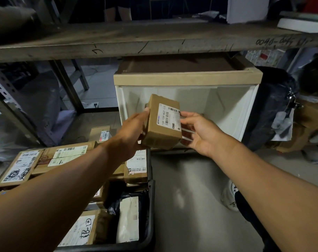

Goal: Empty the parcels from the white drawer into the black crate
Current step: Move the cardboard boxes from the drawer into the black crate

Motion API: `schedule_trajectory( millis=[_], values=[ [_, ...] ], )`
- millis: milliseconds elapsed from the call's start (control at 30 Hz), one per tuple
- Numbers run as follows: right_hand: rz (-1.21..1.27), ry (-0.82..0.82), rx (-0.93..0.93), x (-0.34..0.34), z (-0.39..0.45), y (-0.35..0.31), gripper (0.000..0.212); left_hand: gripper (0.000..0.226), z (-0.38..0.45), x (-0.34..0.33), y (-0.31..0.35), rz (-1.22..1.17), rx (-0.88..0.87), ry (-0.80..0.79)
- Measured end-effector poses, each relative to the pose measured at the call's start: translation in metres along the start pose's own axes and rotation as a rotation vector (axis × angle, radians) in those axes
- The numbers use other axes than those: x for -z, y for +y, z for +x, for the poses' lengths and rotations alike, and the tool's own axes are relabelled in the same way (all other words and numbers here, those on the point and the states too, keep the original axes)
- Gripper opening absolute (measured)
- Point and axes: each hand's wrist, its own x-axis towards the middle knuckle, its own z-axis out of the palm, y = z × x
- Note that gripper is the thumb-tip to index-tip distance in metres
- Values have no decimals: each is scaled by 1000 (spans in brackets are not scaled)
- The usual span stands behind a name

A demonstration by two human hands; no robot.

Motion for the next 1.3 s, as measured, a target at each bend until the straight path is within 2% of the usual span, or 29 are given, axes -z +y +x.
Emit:
schedule_trajectory(
  millis=[100, 167, 267, 367, 467, 567, 633, 733, 833, 933, 1000, 1133, 1300],
  values=[
    [-46, 9, 25, 0, 1, 0, 20, 40, -3, -3, 0, 29, 53, -118],
    [-45, 2, 24, 1, 1, 0, 17, 32, -3, -5, -1, 4, 73, -131],
    [-32, -16, -2, 2, 1, 1, 32, 29, -2, -6, -1, -40, 103, -130],
    [-16, -9, -1, 1, 2, 2, 43, 43, 2, -1, 1, -43, 111, -128],
    [-9, -36, -3, 1, 1, 1, 32, 49, 4, 4, 3, -65, 106, -107],
    [22, -48, -23, 2, 0, 0, 33, 47, 4, 8, 7, -88, 120, -100],
    [32, -41, -42, 2, -2, -2, 26, 46, 4, 9, 7, -57, 114, -105],
    [89, -3, -60, 1, -7, -5, 15, 43, 2, 7, 6, -63, 46, -81],
    [175, 56, -53, 2, -6, -7, 13, 47, 2, 5, 4, -143, -21, -46],
    [210, 48, -52, 4, -6, -6, 9, 42, 2, 5, 4, -130, -41, -33],
    [167, 18, -71, 5, -5, -4, 11, 35, 1, 4, 3, -105, -33, -37],
    [43, -41, -109, 9, -2, 0, 32, 39, 3, 7, 1, -125, -14, 9],
    [-37, -30, -79, 3, -2, 7, 26, 36, 4, 20, -4, -119, -21, 68]
  ],
)
